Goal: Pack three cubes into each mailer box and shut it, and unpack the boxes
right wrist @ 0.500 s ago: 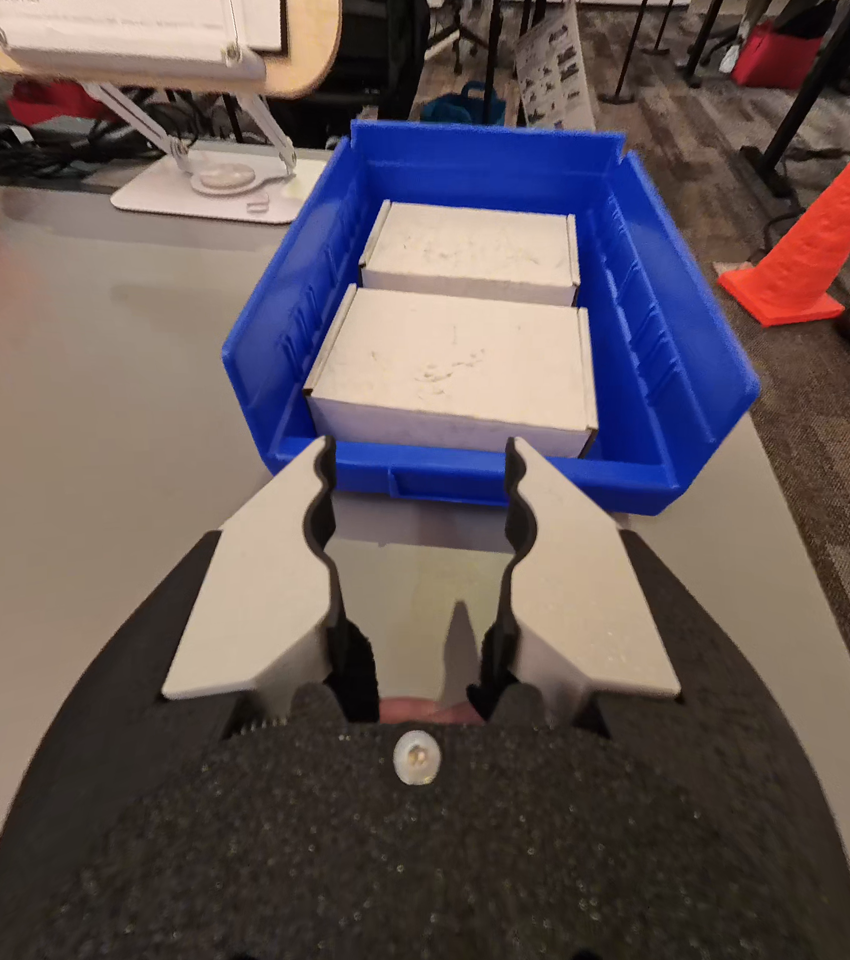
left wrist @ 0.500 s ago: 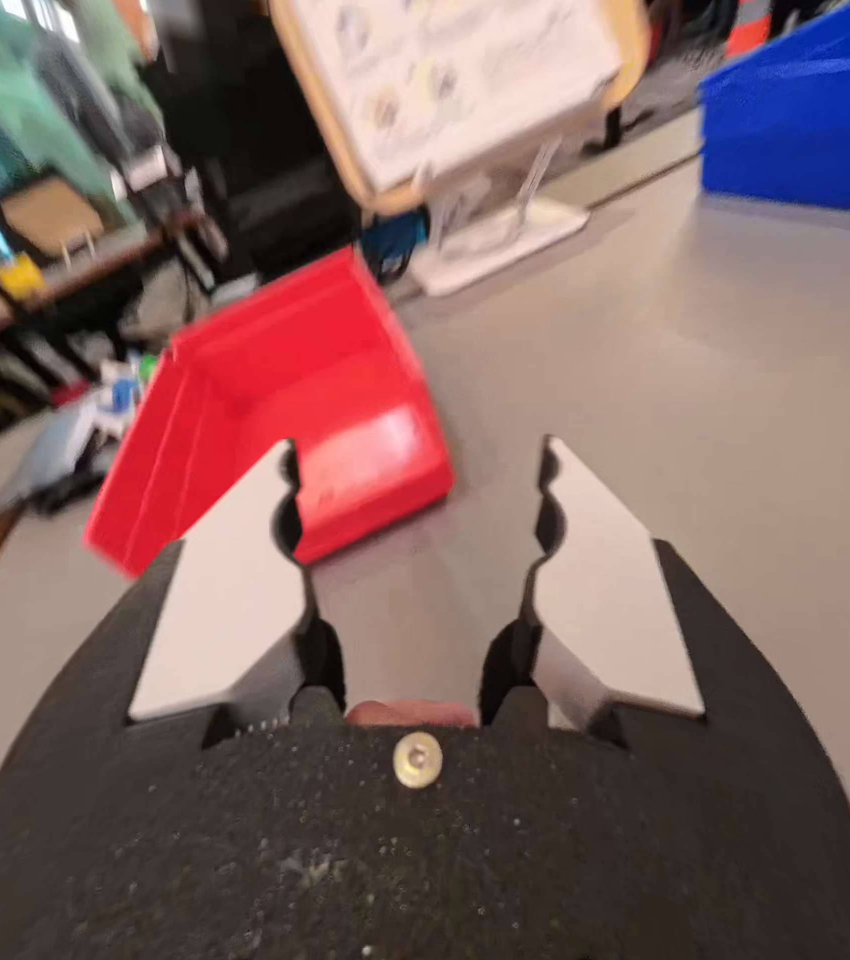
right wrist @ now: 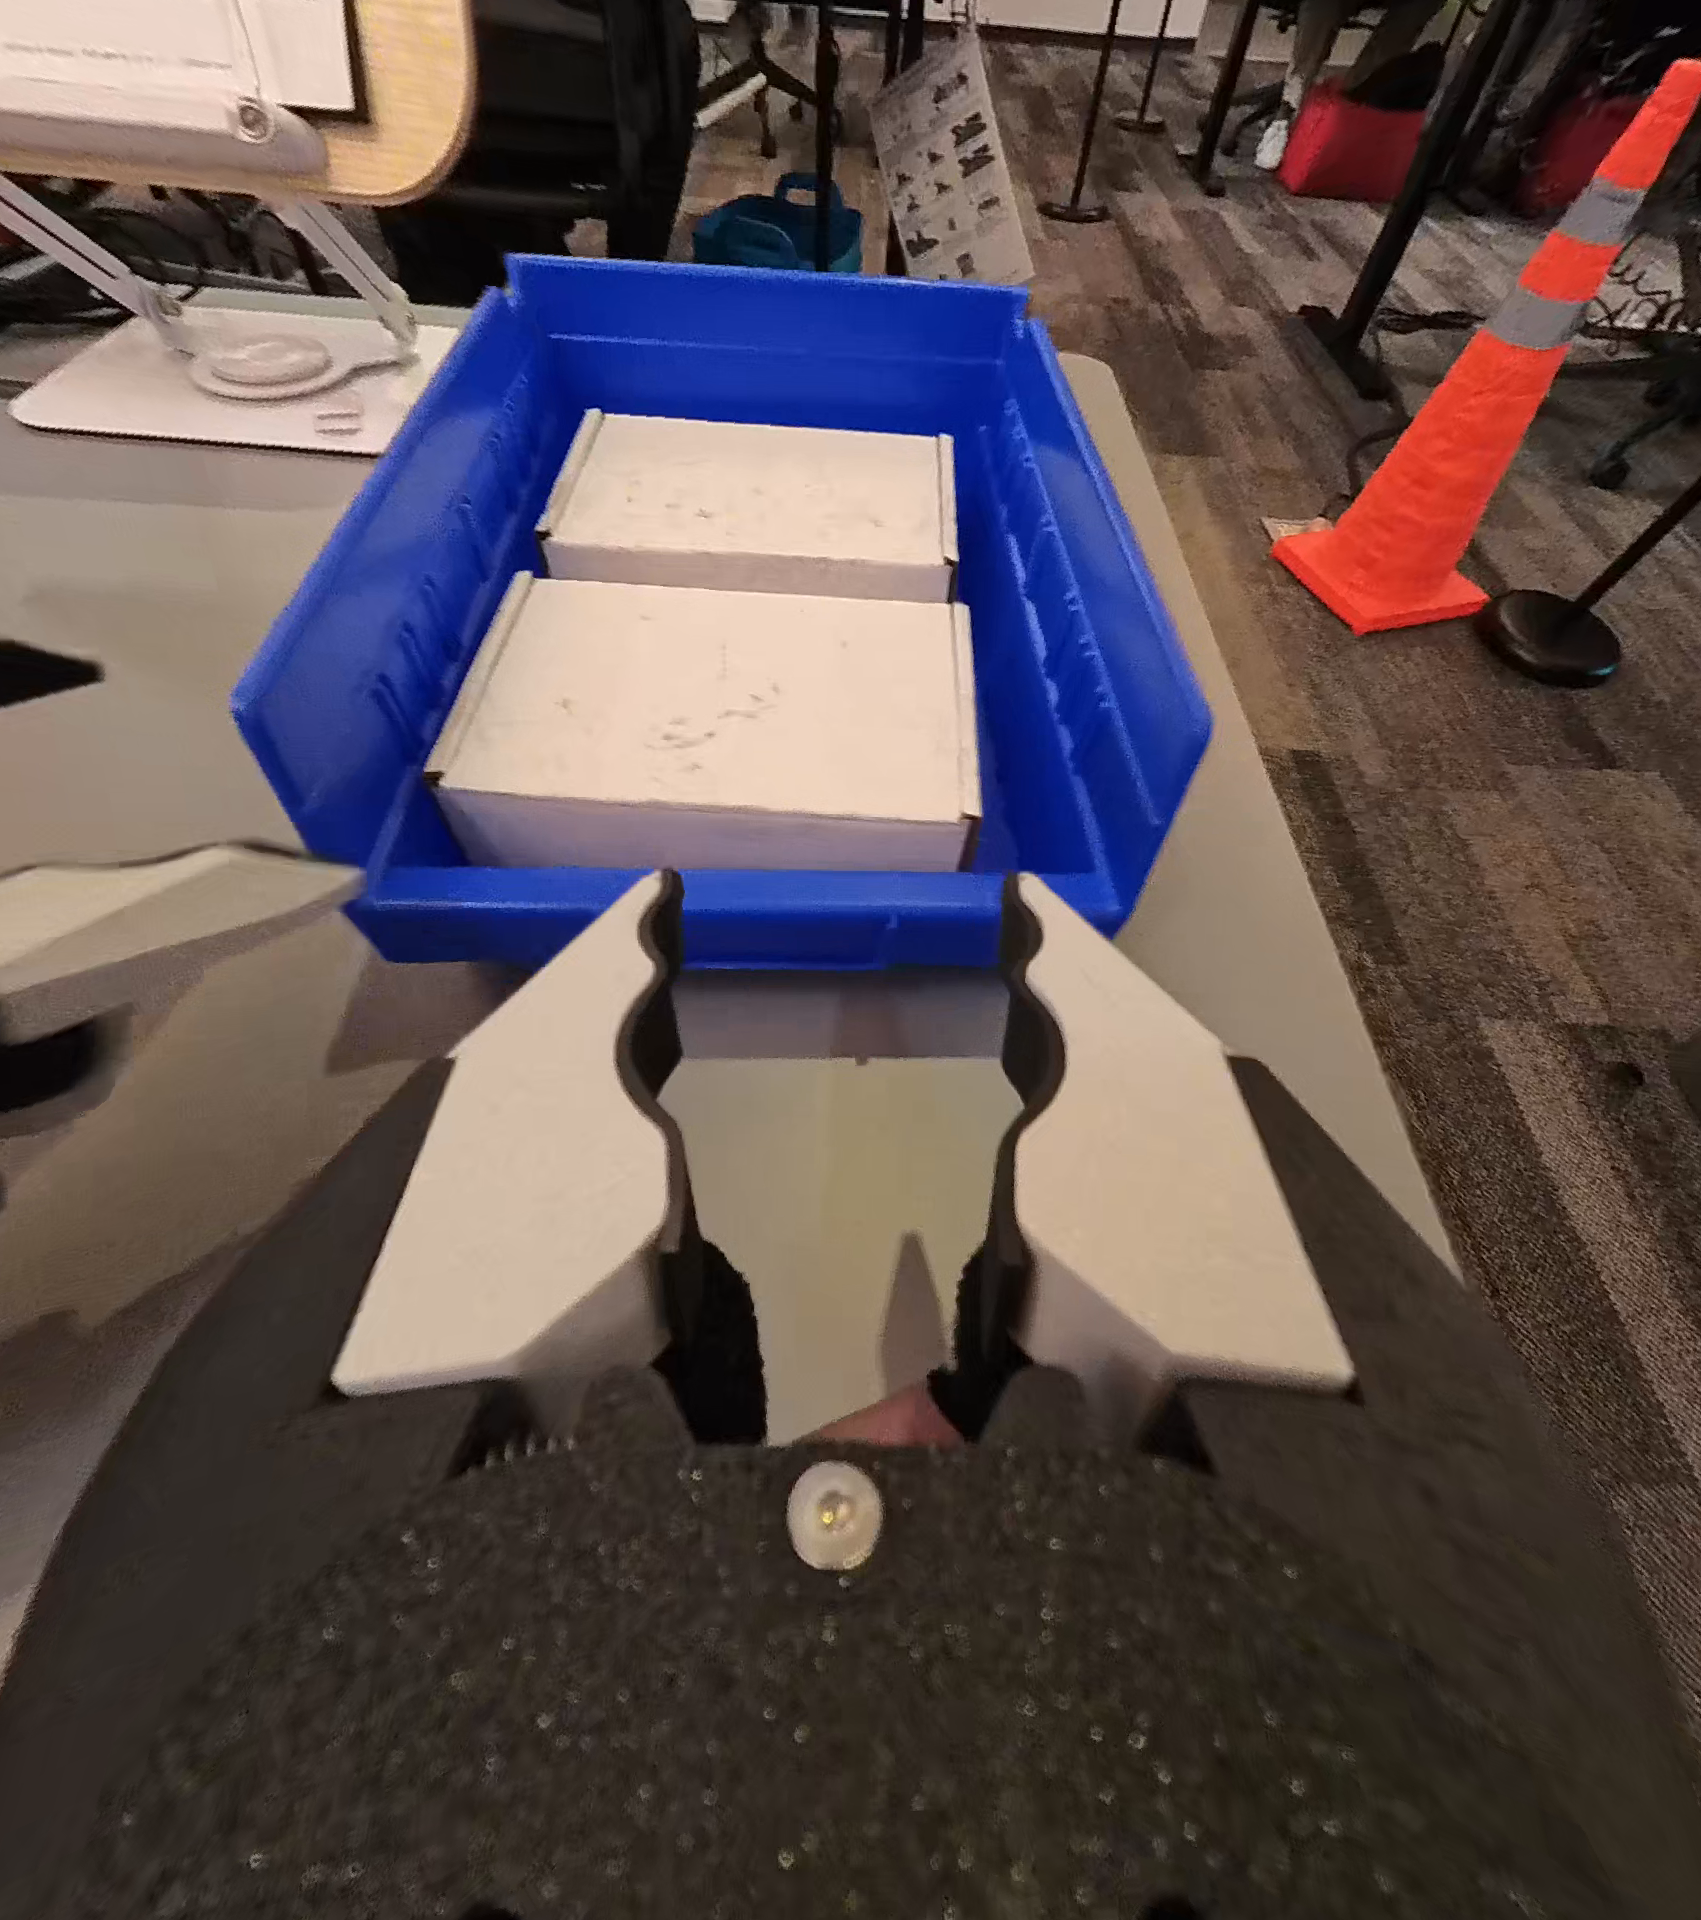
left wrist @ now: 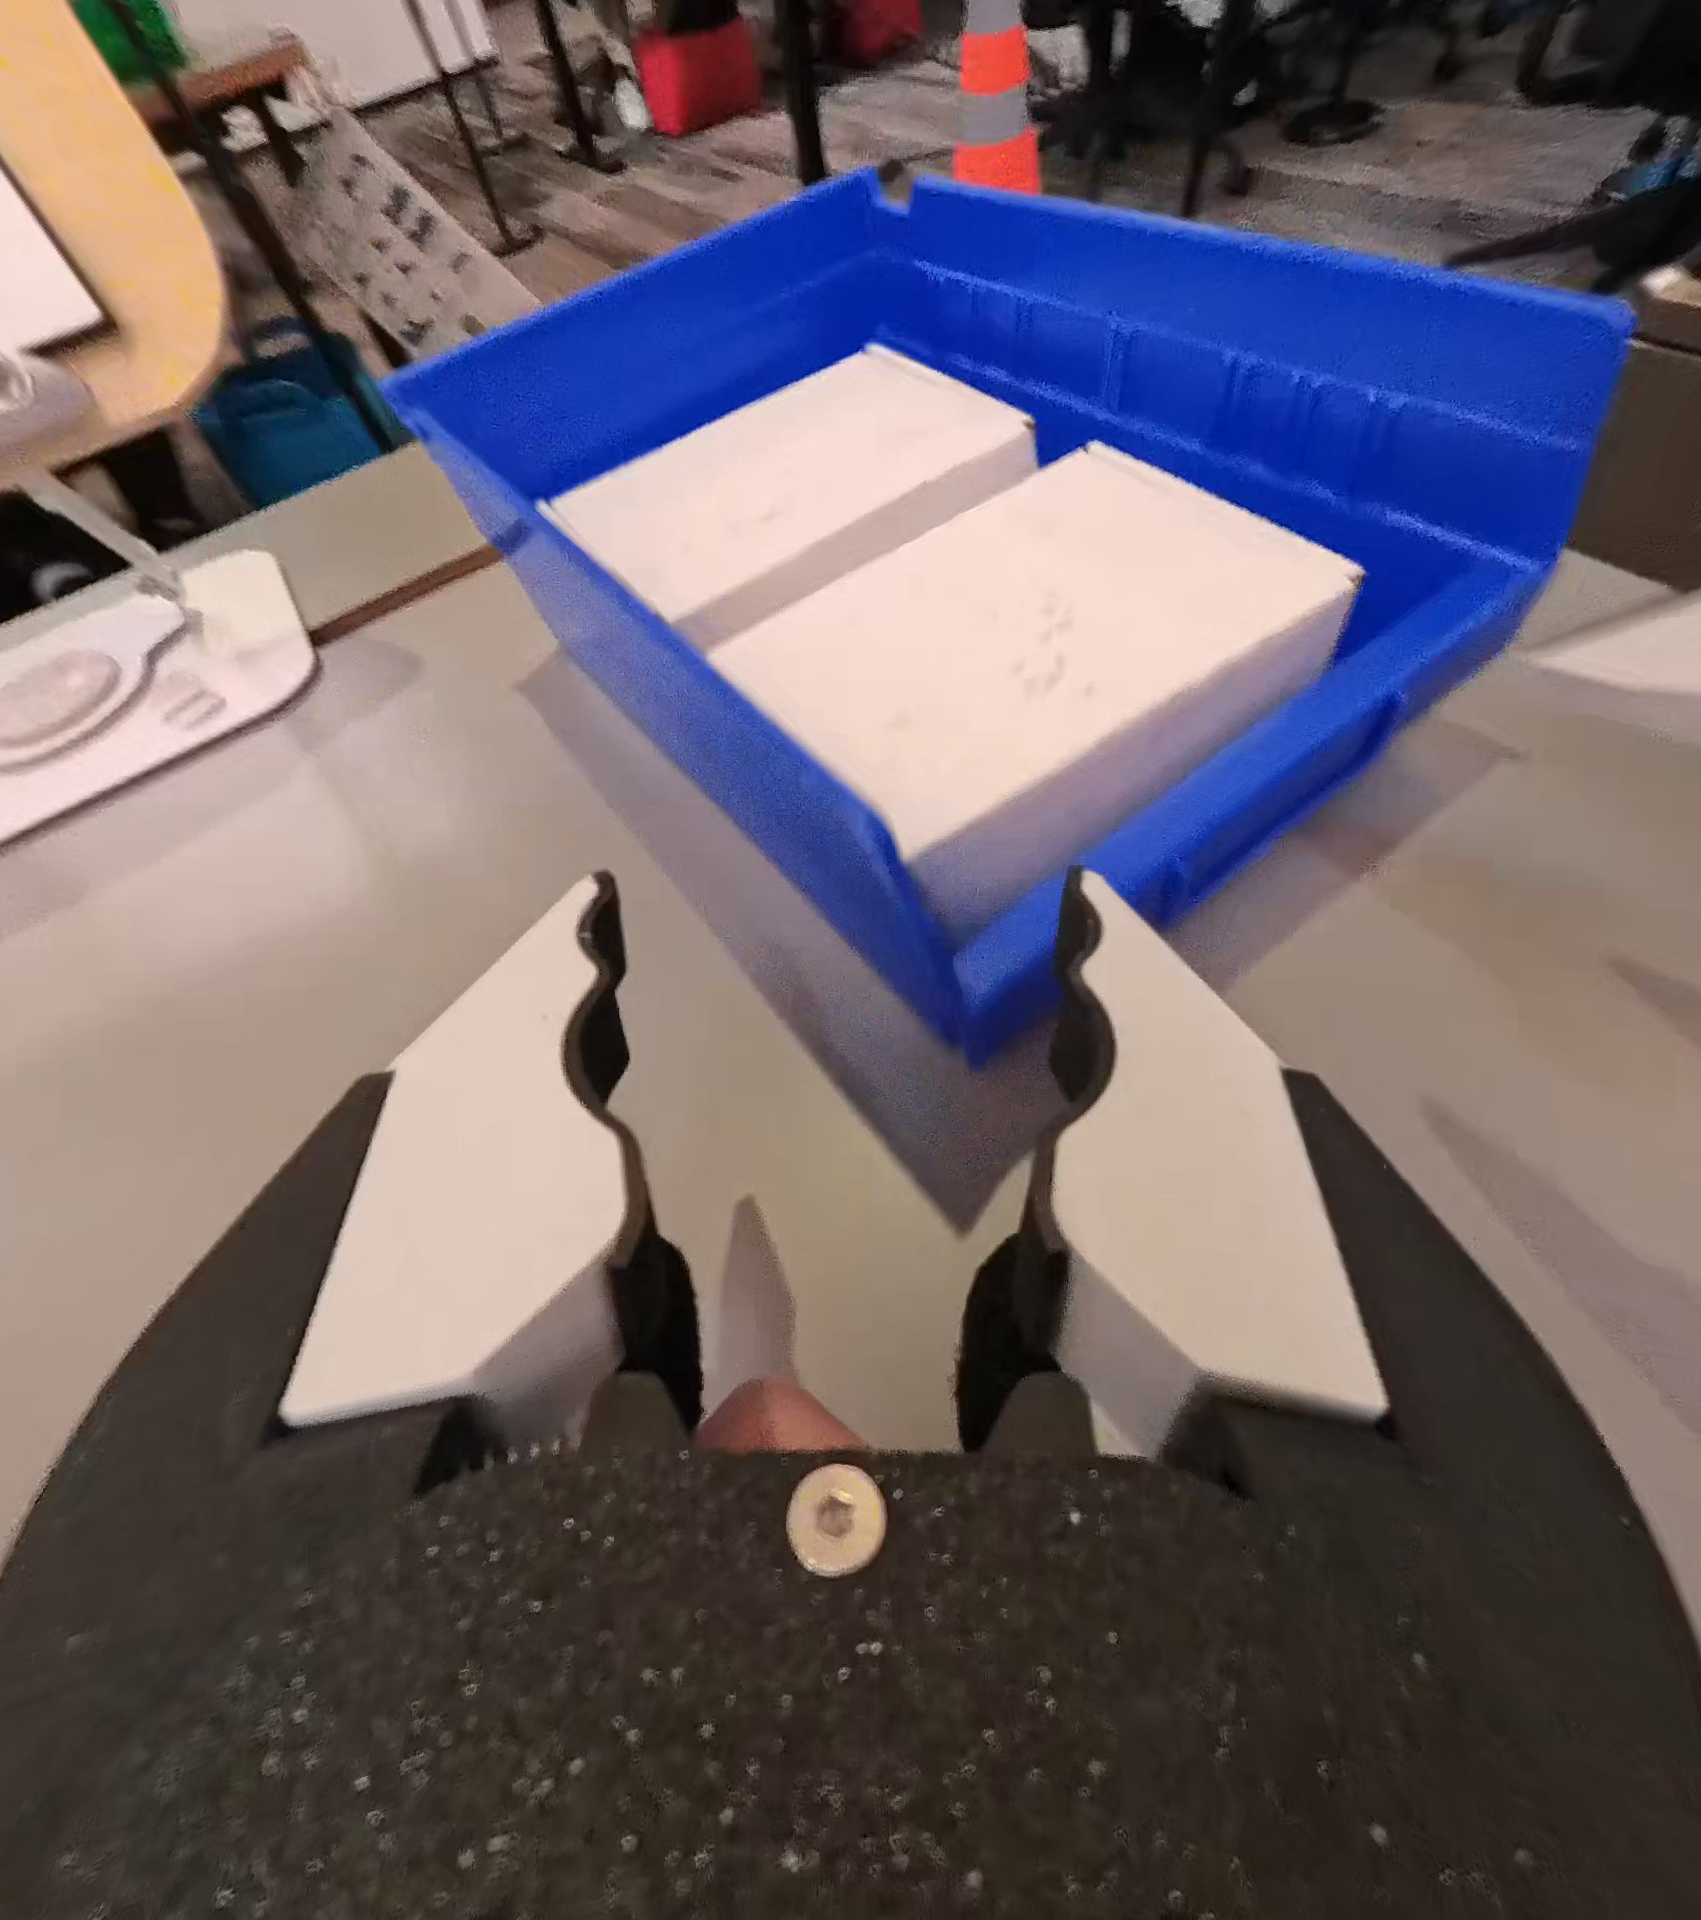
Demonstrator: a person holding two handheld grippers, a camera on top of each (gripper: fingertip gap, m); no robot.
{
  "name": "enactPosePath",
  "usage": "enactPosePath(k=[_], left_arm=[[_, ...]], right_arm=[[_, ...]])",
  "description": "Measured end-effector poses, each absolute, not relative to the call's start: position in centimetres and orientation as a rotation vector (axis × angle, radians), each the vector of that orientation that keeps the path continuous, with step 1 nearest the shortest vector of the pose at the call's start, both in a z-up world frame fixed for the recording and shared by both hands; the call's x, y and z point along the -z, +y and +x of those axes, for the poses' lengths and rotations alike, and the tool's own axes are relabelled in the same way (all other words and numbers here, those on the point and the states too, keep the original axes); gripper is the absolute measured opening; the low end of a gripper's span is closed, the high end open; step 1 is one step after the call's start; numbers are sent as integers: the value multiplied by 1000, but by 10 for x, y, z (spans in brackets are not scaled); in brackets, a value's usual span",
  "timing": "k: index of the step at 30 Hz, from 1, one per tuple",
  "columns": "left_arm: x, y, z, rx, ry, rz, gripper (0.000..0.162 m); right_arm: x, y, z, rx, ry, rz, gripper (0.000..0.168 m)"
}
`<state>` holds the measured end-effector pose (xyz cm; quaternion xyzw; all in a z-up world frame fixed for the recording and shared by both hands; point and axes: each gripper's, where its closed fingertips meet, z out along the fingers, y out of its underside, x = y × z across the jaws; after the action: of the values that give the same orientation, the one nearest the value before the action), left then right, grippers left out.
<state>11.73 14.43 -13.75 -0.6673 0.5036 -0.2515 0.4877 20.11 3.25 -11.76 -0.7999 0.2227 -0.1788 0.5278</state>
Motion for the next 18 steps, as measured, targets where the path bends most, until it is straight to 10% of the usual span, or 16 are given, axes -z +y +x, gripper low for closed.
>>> enactPosePath(k=[12,18], left_arm=[[159,178,112,569,1049,-1787,5],[156,181,61,557,1012,-1794,0]], right_arm=[[151,18,230,483,667,-1993,62],[157,45,204,358,735,-2001,4]])
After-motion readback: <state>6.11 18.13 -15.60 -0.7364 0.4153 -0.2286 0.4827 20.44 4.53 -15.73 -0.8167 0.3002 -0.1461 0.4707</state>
